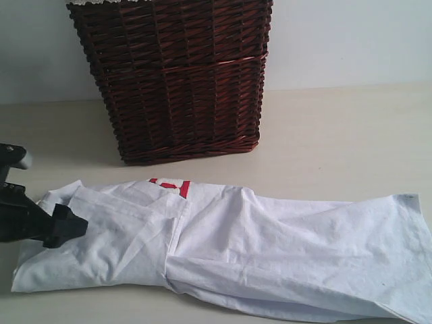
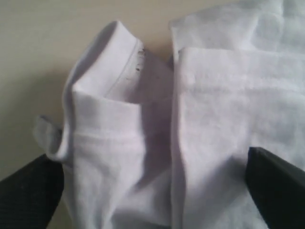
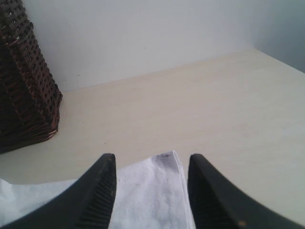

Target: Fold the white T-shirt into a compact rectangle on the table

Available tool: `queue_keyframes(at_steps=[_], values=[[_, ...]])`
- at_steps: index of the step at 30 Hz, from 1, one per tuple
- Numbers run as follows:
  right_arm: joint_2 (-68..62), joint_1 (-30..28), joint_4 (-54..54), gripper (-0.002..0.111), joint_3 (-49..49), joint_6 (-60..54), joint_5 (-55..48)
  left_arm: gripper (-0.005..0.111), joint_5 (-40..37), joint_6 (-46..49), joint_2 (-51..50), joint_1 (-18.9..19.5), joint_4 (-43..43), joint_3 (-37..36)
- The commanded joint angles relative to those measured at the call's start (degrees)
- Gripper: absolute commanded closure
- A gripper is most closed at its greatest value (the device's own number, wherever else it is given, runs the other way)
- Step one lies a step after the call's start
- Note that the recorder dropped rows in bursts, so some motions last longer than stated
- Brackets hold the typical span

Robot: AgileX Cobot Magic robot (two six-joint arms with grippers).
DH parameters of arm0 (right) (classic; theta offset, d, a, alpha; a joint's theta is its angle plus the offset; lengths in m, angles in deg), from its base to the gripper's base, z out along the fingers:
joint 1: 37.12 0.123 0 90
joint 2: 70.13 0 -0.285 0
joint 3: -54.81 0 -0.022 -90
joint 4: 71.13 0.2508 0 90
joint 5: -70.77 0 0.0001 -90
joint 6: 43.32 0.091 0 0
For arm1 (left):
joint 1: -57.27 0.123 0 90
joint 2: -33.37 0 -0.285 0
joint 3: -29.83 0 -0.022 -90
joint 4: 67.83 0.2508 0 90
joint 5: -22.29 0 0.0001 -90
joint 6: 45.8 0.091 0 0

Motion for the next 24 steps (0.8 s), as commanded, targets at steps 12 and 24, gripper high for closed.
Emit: queue_keyframes(at_steps=[12,24], values=[[0.3,0.2,0.0,0.062,-0.3,-0.5,0.8,0.066,7.9,-3.4,-8.3,-10.2,-0.4,1.6],[0.3,0.2,0.0,0.062,-0.3,-0.5,0.8,0.107,12.1,-1.6,-1.7,-8.3,-0.4,0.8]])
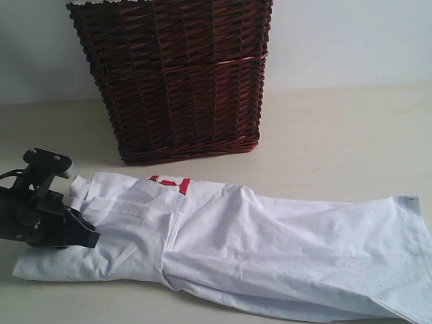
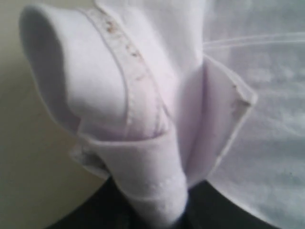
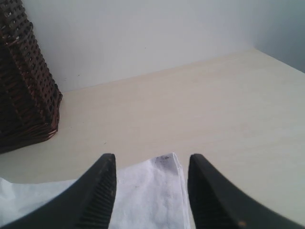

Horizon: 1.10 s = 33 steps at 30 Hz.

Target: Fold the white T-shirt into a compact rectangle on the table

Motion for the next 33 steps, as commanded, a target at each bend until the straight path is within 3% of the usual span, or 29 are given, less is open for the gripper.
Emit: queue_keyframes(at_steps=[1,5,9,12,14,16,20,24,27,31,33], values=[[0.3,0.2,0.0,0.062,-0.3,-0.5,0.8,0.107,5.3,0.5,4.1,2.6,0.8,-2.6],[0.3,0.2,0.0,0.062,-0.3,-0.5,0.8,0.107,5.1,0.5,8.6,9.6,2.2,-6.5],[0.3,0.2,0.0,0.062,-0.3,-0.5,0.8,0.107,2.0,0.5,11.8,17.0,14.5,-11.0],[0.3,0.2,0.0,0.062,-0.3,-0.5,0.8,0.107,-6.7,0.1,16.1,24.1,23.5,-15.5],[0.3,0.2,0.0,0.062,-0.3,-0.5,0.8,0.107,-12.5,-1.8,18.3,27.4,23.6,-17.1],[0.3,0.2,0.0,0.062,-0.3,-0.5,0.8,0.107,-15.4,-6.6,19.6,28.7,24.9,-17.1],[0.3,0.2,0.0,0.062,-0.3,-0.5,0.8,0.107,-17.7,-7.7,23.1,28.9,25.8,-16.9],[0.3,0.2,0.0,0.062,-0.3,-0.5,0.8,0.107,-28.8,-15.9,26.7,29.1,27.6,-13.0],[0.3,0.2,0.0,0.062,-0.3,-0.5,0.8,0.107,-26.5,-25.7,27.0,29.1,28.8,-9.9],[0.3,0.2,0.0,0.062,-0.3,-0.5,0.8,0.107,-19.2,-27.1,26.9,29.4,35.1,-9.7],[0.3,0.2,0.0,0.062,-0.3,-0.5,0.8,0.107,-18.3,-27.1,26.9,31.7,37.6,-9.7]])
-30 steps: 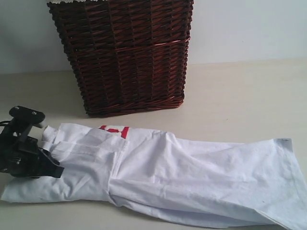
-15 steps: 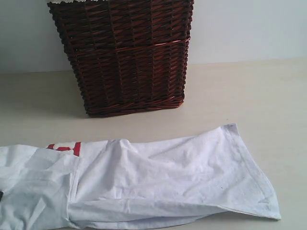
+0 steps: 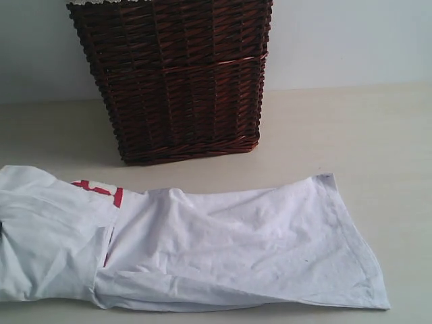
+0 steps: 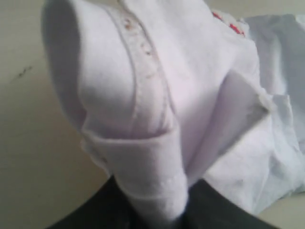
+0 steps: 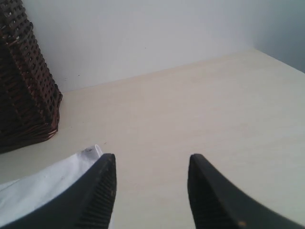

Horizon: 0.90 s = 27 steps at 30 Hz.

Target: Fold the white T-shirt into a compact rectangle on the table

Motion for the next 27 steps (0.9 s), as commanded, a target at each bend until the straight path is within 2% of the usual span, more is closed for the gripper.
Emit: queue_keyframes(at_steps=[1,2,3,4,5,7,8,17,21,27], values=[[0.3,0.2,0.0,0.062,-0.3,-0.5,0.8,0.107,2.6,-2.2,0.2,5.1,3.3,0.5],[0.3,0.2,0.0,0.062,-0.3,-0.5,0.8,0.107,2.6,-3.3,0.1,7.0,3.3,0.5],[0.3,0.2,0.0,0.062,-0.3,-0.5,0.8,0.107,1.9,-3.6,-0.6,11.2,3.5,0.5],[0.3,0.2,0.0,0.062,-0.3,-0.5,0.8,0.107,1.3,-3.5,-1.2,13.3,4.2,0.5],[0.3,0.2,0.0,0.062,-0.3,-0.5,0.8,0.107,0.1,-3.2,-2.9,17.0,5.3,0.5],[0.3,0.2,0.0,0.062,-0.3,-0.5,0.8,0.107,-0.7,-2.8,-6.0,21.5,6.6,0.5],[0.3,0.2,0.0,0.062,-0.3,-0.5,0.8,0.107,-1.0,-2.2,-6.9,22.5,6.6,0.5],[0.3,0.2,0.0,0.062,-0.3,-0.5,0.8,0.107,-3.5,-1.8,-6.4,23.4,5.6,1.9],[0.3,0.2,0.0,0.062,-0.3,-0.5,0.8,0.107,-7.9,-2.0,-4.8,23.4,3.0,5.1],[0.3,0.2,0.0,0.062,-0.3,-0.5,0.8,0.107,-7.5,-5.4,-4.4,23.5,3.8,7.1]])
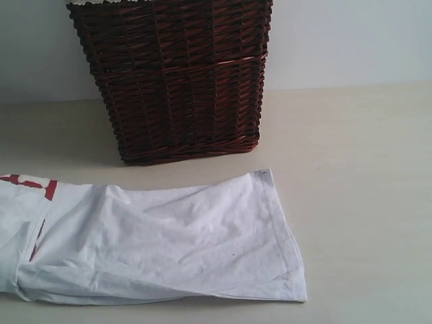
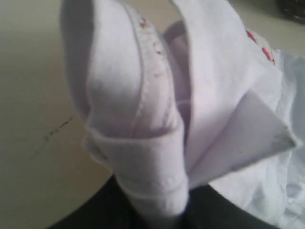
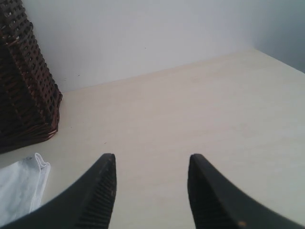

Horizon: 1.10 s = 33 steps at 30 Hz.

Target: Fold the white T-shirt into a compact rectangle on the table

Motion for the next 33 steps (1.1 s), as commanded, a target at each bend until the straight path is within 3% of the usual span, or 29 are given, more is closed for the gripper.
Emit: queue_keyframes(at_steps=[1,7,10,20,24,28,33], values=[[0.3,0.2,0.0,0.062,-0.3,-0.5,0.8,0.107,-0.1,-2.0,0.5,0.5,-0.8,0.9],[0.3,0.2,0.0,0.062,-0.3,-0.5,0.8,0.107,-3.1,-3.7,0.5,2.1,-5.6,0.9],[0.3,0.2,0.0,0.062,-0.3,-0.5,1.7,0.107,-9.1,-3.7,1.3,-1.6,-10.7,0.9],[0.3,0.2,0.0,0.062,-0.3,-0.5,2.3,0.107,-1.2,-7.9,3.7,-31.4,-19.9,5.3],[0.3,0.2,0.0,0.062,-0.3,-0.5,2.3,0.107,8.8,-9.7,2.7,-46.4,-20.4,8.4],[0.3,0.2,0.0,0.062,-0.3,-0.5,2.3,0.107,14.5,-9.7,0.4,-55.5,-20.3,8.4],[0.3,0.2,0.0,0.062,-0.3,-0.5,2.3,0.107,16.1,-9.0,-3.3,-62.3,-21.1,9.5]])
